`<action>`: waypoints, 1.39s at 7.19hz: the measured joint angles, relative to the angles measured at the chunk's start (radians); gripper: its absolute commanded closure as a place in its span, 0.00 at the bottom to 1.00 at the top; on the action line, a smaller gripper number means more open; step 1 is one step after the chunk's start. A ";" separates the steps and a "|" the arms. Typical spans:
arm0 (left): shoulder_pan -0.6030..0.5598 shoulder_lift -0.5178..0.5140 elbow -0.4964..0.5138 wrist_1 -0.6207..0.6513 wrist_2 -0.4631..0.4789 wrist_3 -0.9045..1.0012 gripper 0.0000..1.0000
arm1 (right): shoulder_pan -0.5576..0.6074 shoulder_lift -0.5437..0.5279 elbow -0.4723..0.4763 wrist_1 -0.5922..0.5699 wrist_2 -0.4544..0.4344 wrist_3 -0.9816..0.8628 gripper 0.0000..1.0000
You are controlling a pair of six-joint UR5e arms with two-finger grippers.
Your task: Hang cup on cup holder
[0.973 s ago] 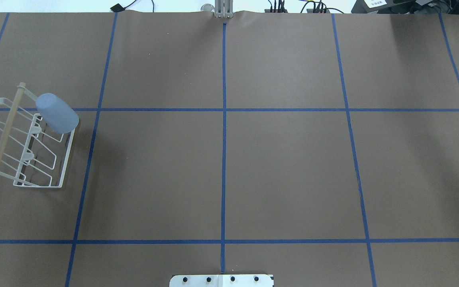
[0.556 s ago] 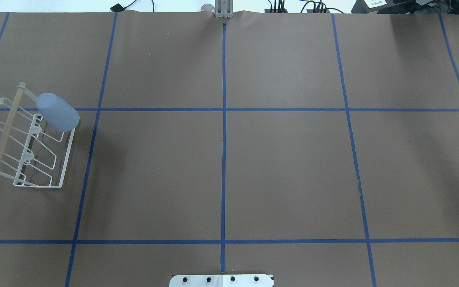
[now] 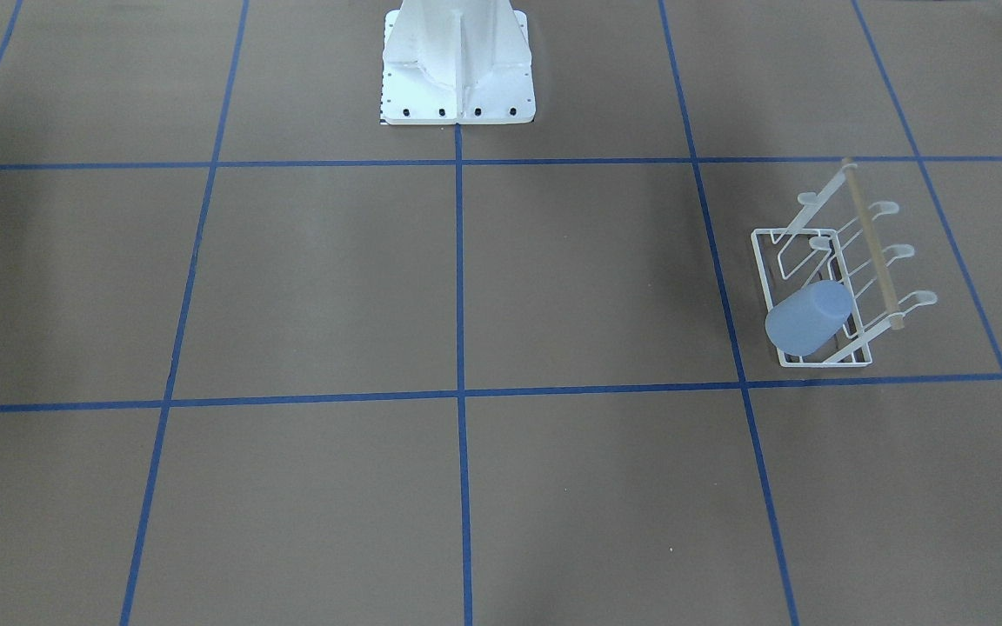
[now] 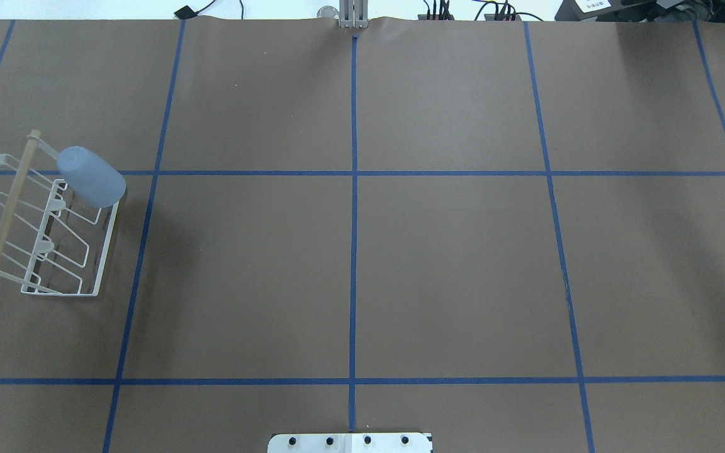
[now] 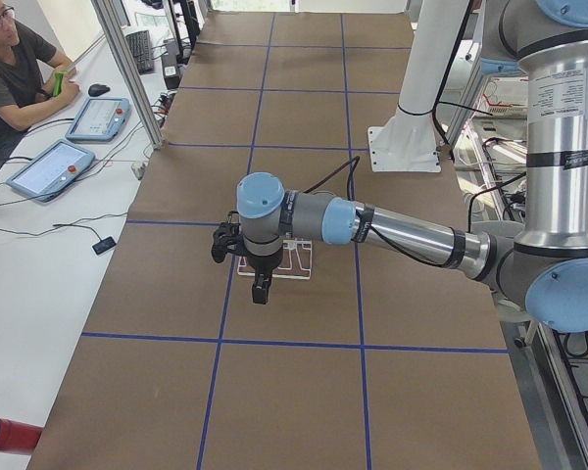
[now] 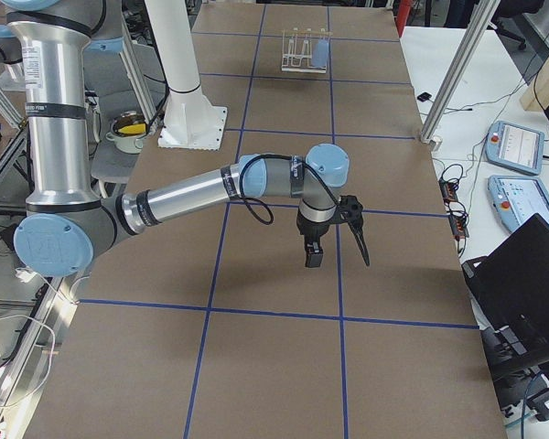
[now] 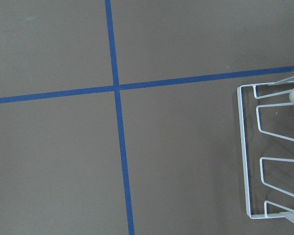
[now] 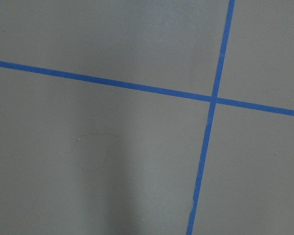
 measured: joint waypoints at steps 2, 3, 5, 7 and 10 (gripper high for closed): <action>0.001 0.003 0.005 0.002 0.003 0.000 0.02 | 0.009 -0.003 0.012 0.000 0.000 0.000 0.00; 0.002 0.002 0.015 0.001 0.003 0.001 0.02 | 0.010 -0.004 0.014 0.000 0.000 0.000 0.00; 0.002 -0.010 0.072 -0.031 0.000 0.003 0.02 | 0.010 -0.005 0.007 0.006 -0.005 -0.001 0.00; 0.002 -0.016 0.077 -0.052 -0.002 -0.006 0.02 | 0.009 0.000 -0.016 0.010 -0.003 0.004 0.00; 0.002 -0.016 0.078 -0.058 -0.003 -0.012 0.02 | 0.006 0.008 -0.049 0.013 -0.005 0.009 0.00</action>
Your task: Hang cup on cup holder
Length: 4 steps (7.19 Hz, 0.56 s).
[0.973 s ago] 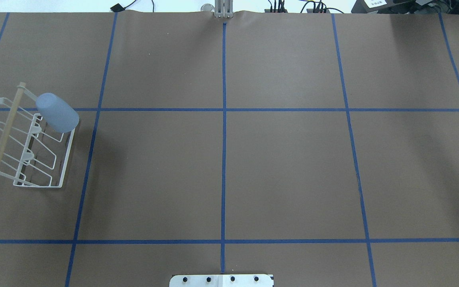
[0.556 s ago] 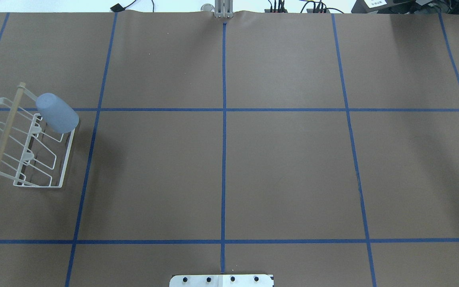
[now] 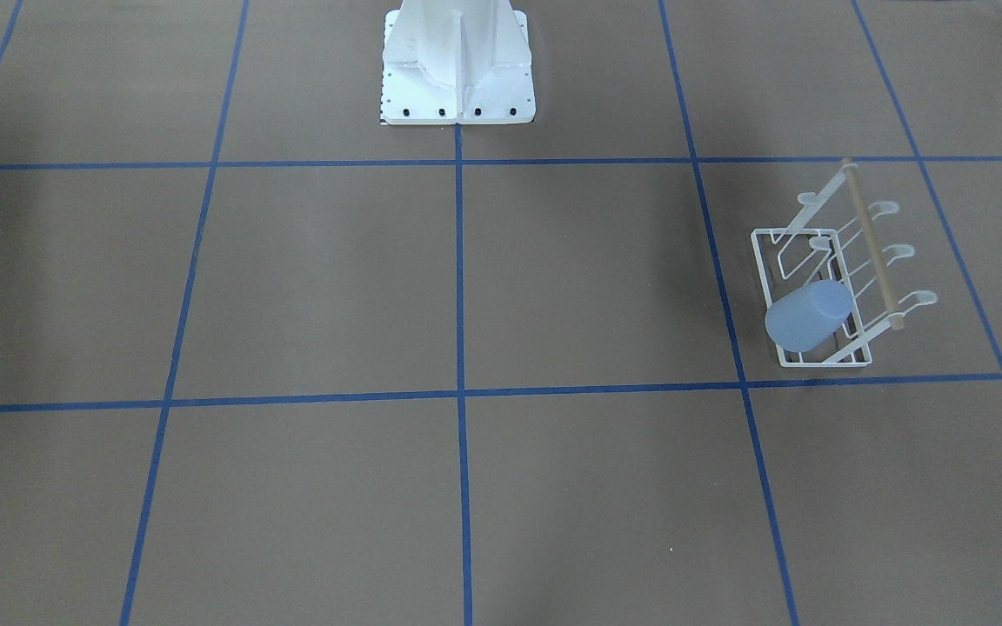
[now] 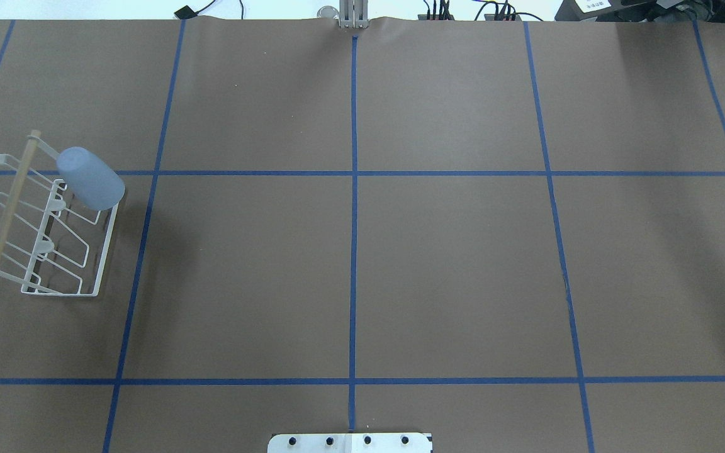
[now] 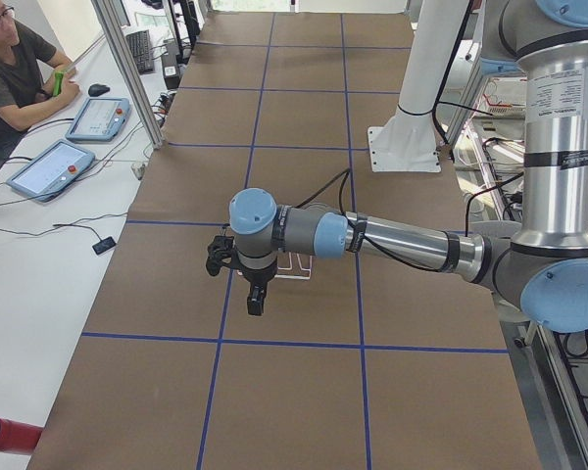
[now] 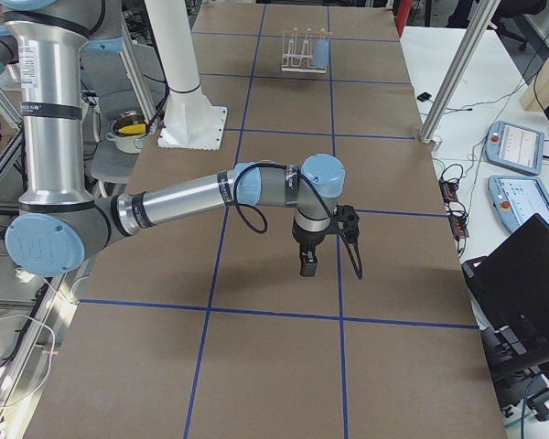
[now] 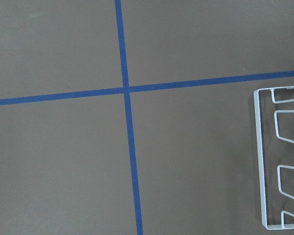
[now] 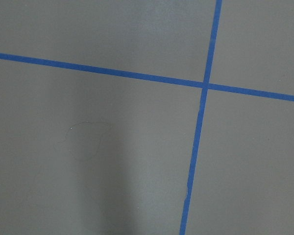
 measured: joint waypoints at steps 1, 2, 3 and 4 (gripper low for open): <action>0.000 -0.003 0.000 0.002 -0.002 -0.002 0.02 | -0.001 0.002 -0.007 0.000 0.000 0.001 0.00; 0.000 -0.004 -0.003 0.005 -0.004 -0.003 0.02 | -0.001 0.005 -0.012 0.001 0.000 0.004 0.00; 0.000 -0.005 -0.008 0.006 -0.005 -0.004 0.02 | -0.001 0.008 -0.014 0.001 0.000 0.004 0.00; 0.000 -0.005 -0.020 0.006 -0.004 -0.004 0.02 | -0.001 0.008 -0.014 0.002 0.000 0.005 0.00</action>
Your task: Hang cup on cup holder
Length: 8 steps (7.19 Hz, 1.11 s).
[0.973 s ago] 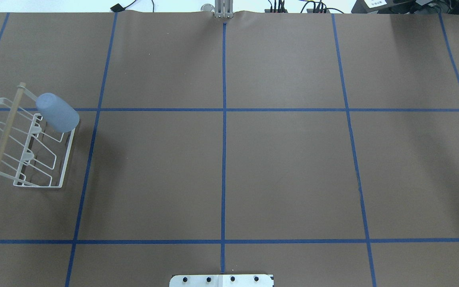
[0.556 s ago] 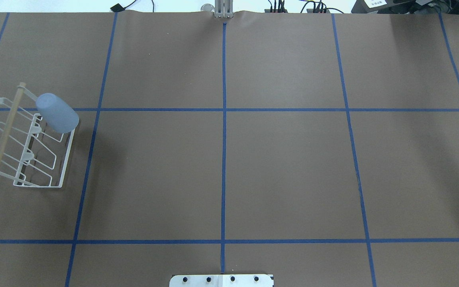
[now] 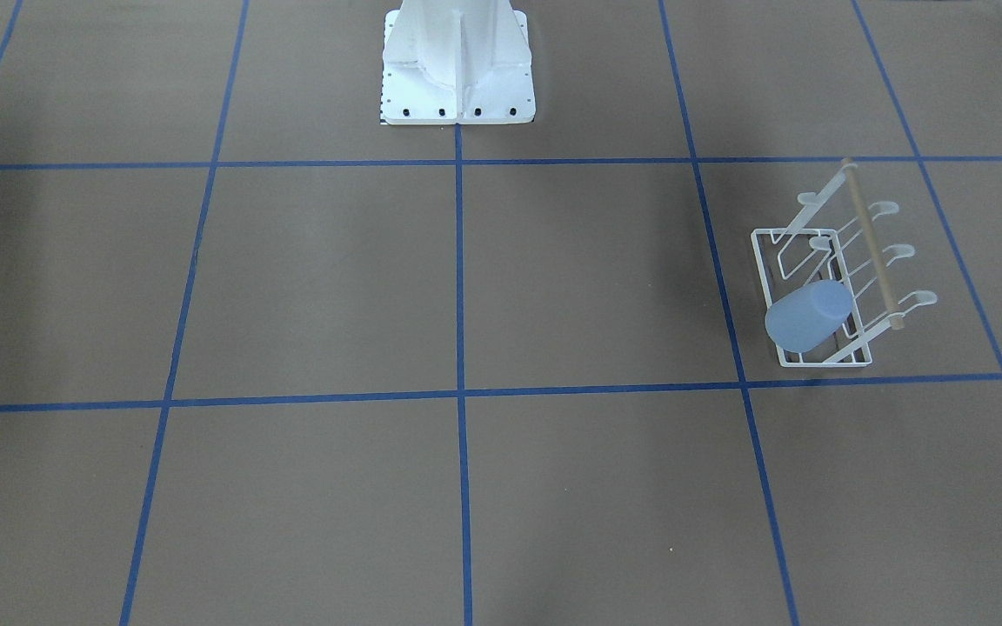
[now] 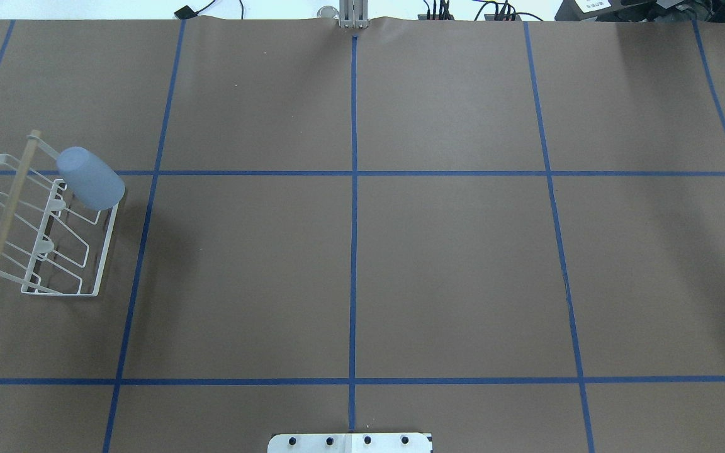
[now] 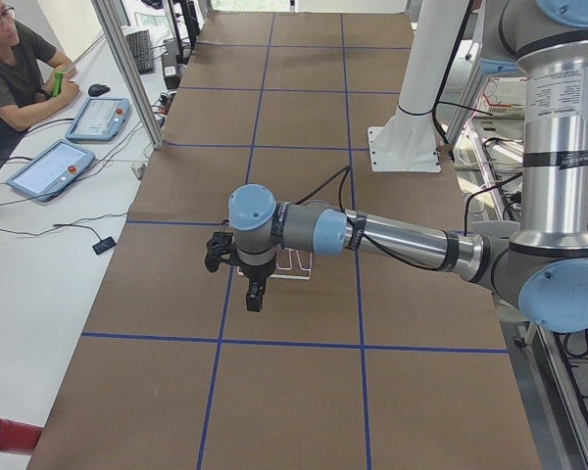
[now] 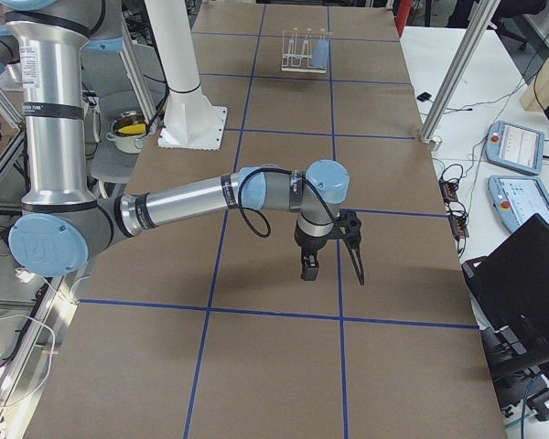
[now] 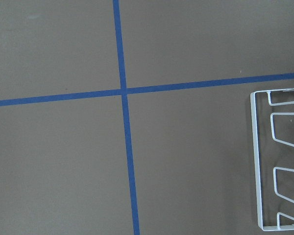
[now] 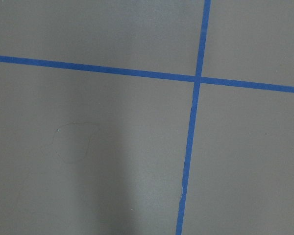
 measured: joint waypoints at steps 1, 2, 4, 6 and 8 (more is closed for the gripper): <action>-0.001 0.001 -0.014 0.000 0.003 0.000 0.02 | 0.000 0.001 -0.001 0.001 0.000 -0.001 0.00; -0.001 0.003 -0.023 0.000 0.006 0.001 0.02 | 0.000 0.002 -0.001 0.001 0.000 -0.001 0.00; -0.001 0.005 -0.027 0.000 0.009 0.001 0.02 | 0.000 0.003 -0.001 0.001 0.000 -0.005 0.00; -0.001 0.008 -0.026 0.000 0.008 0.001 0.02 | 0.000 0.007 -0.001 0.001 -0.001 -0.005 0.00; -0.001 0.009 -0.025 0.000 0.008 0.001 0.02 | 0.000 0.008 -0.003 0.002 -0.002 -0.006 0.00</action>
